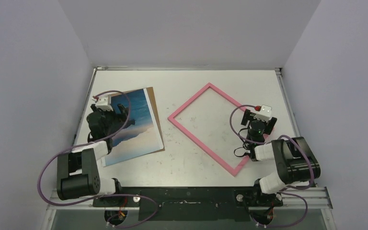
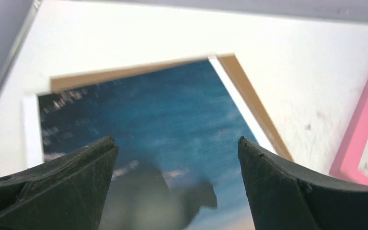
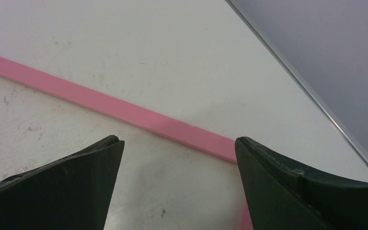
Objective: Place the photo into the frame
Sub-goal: Turn over the photo frame at the center of the board.
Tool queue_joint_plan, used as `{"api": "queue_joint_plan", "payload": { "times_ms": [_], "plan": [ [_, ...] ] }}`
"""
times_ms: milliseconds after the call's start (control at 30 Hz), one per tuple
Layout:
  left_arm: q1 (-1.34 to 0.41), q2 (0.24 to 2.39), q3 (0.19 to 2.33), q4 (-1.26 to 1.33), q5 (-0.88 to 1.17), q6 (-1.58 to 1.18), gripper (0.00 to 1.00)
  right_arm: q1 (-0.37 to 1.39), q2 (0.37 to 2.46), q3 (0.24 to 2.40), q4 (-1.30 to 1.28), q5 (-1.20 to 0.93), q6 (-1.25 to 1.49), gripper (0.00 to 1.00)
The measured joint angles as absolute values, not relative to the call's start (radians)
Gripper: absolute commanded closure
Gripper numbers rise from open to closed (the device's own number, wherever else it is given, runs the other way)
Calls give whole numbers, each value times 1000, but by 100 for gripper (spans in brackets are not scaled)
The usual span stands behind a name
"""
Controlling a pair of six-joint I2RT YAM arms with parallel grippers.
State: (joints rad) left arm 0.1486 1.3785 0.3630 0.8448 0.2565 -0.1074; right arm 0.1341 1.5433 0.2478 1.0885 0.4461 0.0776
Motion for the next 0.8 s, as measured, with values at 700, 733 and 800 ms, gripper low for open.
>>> {"api": "queue_joint_plan", "payload": {
  "times_ms": [700,733,800],
  "plan": [
    [235,1307,976,-134,425,-111,4,441,1402,1005,-19,120,315,10],
    [236,1307,978,-148,425,-110,4,493,1407,1013,-50,124,298,10],
    [236,1307,983,-196,425,-106,4,607,1408,1015,-135,137,266,9]
  ]
}}
